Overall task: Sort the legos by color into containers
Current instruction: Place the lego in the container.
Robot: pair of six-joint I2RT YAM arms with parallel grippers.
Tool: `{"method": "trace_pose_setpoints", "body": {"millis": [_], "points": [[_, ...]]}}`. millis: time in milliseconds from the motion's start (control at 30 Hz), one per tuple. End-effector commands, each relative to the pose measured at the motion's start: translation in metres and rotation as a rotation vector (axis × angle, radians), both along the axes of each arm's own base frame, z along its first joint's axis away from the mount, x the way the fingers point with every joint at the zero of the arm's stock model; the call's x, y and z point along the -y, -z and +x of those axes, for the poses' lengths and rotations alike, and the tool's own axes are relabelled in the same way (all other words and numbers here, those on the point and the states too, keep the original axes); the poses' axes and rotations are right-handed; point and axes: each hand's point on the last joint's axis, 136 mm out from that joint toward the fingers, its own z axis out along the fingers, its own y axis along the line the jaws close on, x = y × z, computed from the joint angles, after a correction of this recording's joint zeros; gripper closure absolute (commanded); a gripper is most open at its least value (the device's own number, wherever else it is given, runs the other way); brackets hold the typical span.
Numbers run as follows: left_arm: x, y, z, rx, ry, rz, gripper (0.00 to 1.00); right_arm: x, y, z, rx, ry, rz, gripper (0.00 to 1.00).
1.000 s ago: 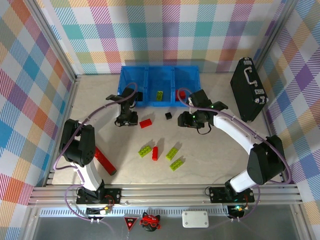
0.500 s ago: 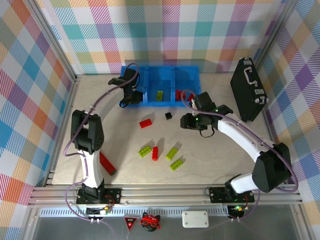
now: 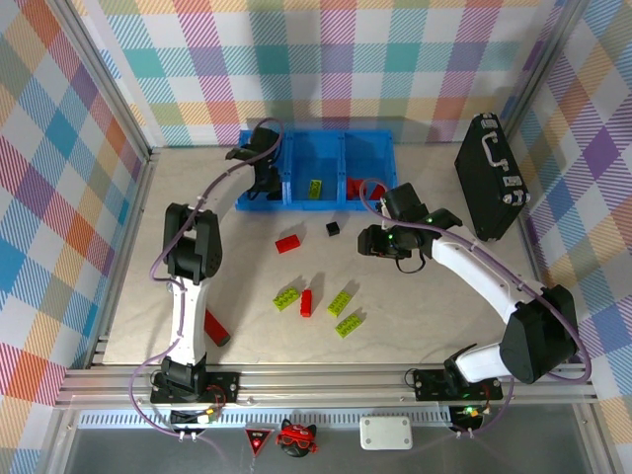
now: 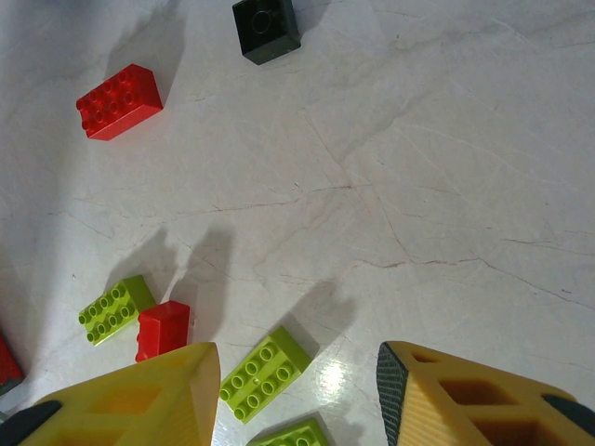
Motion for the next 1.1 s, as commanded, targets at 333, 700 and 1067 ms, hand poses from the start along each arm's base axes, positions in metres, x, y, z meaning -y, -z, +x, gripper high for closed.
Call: {"method": "trace_pose_setpoints", "body": {"millis": [333,700,1067], "points": [[-0.006,-0.009,0.019,0.038,-0.031,-0.044,0.43,0.000,-0.004,-0.004,-0.002,-0.004,-0.006,0.50],[0.011,-0.114,-0.039,0.140,0.044,-0.285,0.43,-0.013,-0.018,-0.002,0.003,-0.039,0.002,0.50],[-0.046,-0.130,-0.128,0.055,0.010,-0.324,0.42,-0.031,-0.006,0.014,0.024,-0.054,-0.039,0.50]]}}
